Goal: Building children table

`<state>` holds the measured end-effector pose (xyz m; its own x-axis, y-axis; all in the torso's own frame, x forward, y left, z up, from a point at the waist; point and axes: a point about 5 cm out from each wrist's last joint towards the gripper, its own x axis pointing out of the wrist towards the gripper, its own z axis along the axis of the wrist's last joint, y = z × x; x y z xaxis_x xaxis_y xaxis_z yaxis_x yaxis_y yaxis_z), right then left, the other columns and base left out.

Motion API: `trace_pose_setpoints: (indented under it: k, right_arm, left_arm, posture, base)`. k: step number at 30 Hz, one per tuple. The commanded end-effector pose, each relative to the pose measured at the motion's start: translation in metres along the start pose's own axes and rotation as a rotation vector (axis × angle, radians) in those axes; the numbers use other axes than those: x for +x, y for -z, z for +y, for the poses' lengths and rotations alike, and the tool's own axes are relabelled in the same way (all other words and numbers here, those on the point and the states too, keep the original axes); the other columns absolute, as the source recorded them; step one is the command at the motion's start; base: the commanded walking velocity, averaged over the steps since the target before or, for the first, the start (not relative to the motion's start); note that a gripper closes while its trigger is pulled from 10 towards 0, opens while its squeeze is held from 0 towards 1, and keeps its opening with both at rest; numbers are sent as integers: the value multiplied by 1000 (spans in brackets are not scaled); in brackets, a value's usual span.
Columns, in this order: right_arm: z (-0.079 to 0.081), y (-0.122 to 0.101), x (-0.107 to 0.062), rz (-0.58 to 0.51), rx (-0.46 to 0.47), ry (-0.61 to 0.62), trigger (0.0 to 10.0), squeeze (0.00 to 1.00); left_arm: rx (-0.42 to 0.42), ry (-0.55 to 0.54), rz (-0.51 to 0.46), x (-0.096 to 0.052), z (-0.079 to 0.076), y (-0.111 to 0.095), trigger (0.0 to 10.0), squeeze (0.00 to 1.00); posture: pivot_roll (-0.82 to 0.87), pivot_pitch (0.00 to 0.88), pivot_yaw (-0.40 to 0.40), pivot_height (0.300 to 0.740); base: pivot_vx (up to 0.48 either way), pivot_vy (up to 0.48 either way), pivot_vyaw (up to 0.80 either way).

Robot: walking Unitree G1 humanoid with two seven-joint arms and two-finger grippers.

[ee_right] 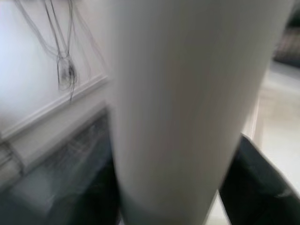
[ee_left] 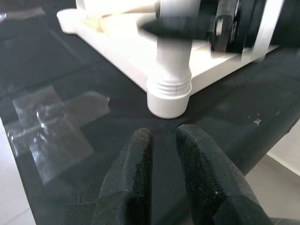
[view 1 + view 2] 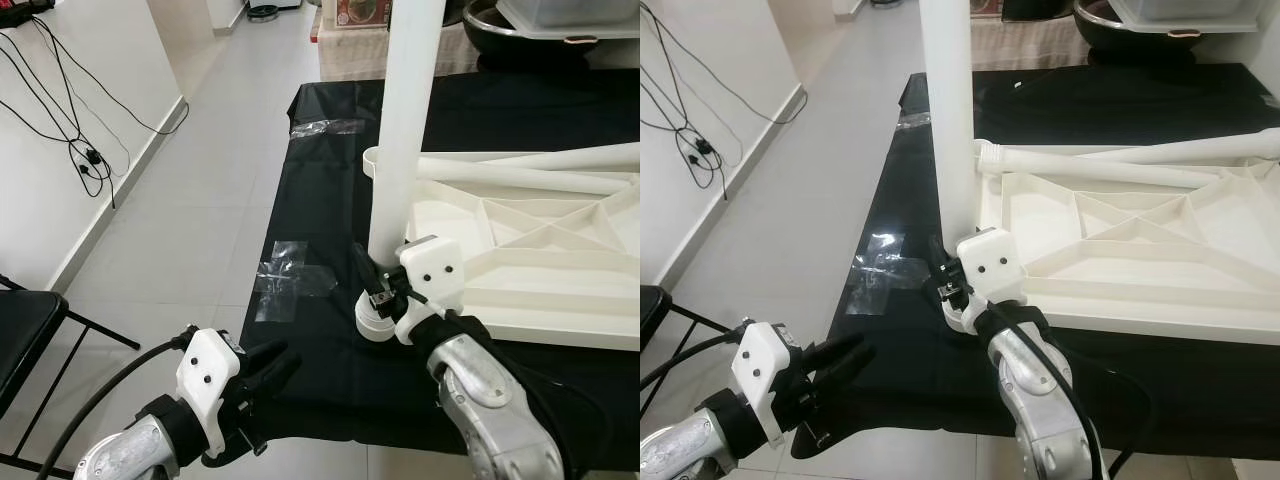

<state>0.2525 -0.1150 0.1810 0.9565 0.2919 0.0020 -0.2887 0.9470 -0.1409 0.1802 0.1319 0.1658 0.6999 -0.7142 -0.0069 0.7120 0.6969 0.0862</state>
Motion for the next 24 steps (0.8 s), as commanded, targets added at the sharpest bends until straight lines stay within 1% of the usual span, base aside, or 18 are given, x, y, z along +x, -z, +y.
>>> trace_pose_setpoints:
  k: [1, 2, 3, 4, 5, 6, 8, 9, 10, 11, 12, 13, 15, 16, 20, 24]
  right_arm:
    - [4, -4, 1, -32, 76, -105, 10000, 1000]
    - [4, -4, 1, -32, 76, -105, 10000, 1000]
    - [5, -11, 1, -77, 112, -212, 10000, 1000]
    - [3, -19, 2, -120, 94, -328, 10000, 1000]
    - [1, -24, 2, -145, 75, -404, 10000, 1000]
    - [1, -24, 2, -145, 75, -404, 10000, 1000]
    - [-6, -30, 4, -151, 28, -543, 10000, 1000]
    - [-9, -31, 5, -145, 21, -579, 10000, 1000]
    - [-9, -31, 5, -145, 21, -579, 10000, 1000]
    - [-14, -32, 8, -141, 12, -605, 10000, 765]
    - [-14, -32, 8, -141, 12, -605, 10000, 765]
    - [-19, -33, 12, -140, 6, -626, 10000, 0]
    - [-27, -35, 20, -136, -10, -660, 10000, 0]
    - [-27, -35, 20, -136, -10, -660, 10000, 0]
    - [-38, -39, 30, -143, -13, -713, 10000, 0]
    - [-40, -38, 30, -132, -14, -760, 10000, 0]
  left_arm:
    - [-3, -5, 8, 0, -1, 3, 10000, 0]
    - [-3, -5, 8, 0, -1, 3, 10000, 0]
    - [-5, -7, 5, 0, -1, 3, 10000, 0]
    - [-5, -10, 5, 0, 0, 3, 10000, 0]
    - [-6, -11, 5, 0, 0, 3, 10000, 0]
    - [-6, -11, 5, 0, 0, 3, 10000, 0]
    - [-9, -18, 7, -1, 1, 3, 10000, 0]
    - [-10, -20, 7, -1, 1, 3, 10000, 0]
    - [-10, -20, 7, -1, 1, 3, 10000, 0]
    - [-10, -19, 7, -1, 1, 3, 10000, 0]
    - [-10, -19, 7, -1, 1, 3, 10000, 0]
    - [-10, -18, 6, -1, 1, 3, 10000, 0]
    - [-7, -16, 3, -1, 1, 2, 10000, 0]
    - [-7, -16, 3, -1, 1, 2, 10000, 0]
    - [-6, -29, 0, -1, 2, 1, 10000, 0]
    - [-6, -30, 1, -1, 1, 1, 10000, 0]
  posture:
    - [47, 176, 38, 740]
    - [47, 176, 38, 740]
    - [42, 185, 42, 740]
    - [40, 183, 43, 740]
    - [40, 183, 43, 740]
    - [40, 183, 43, 740]
    - [47, 184, 50, 740]
    - [47, 184, 50, 740]
    - [47, 184, 50, 740]
    - [49, 184, 56, 740]
    - [49, 184, 56, 740]
    - [49, 184, 56, 740]
    - [53, 185, 58, 740]
    - [53, 185, 58, 740]
    - [62, 187, 53, 740]
    - [71, 183, 52, 740]
  base:
    - [0, 0, 0]
    - [0, 0, 0]
    - [0, 0, 0]
    - [0, 0, 0]
    - [0, 0, 0]
    - [0, 0, 0]
    - [0, 0, 0]
    - [0, 0, 0]
    - [0, 0, 0]
    - [0, 0, 0]
    - [0, 0, 0]
    - [0, 0, 0]
    - [0, 0, 0]
    - [0, 0, 0]
    - [0, 0, 0]
    - [0, 0, 0]
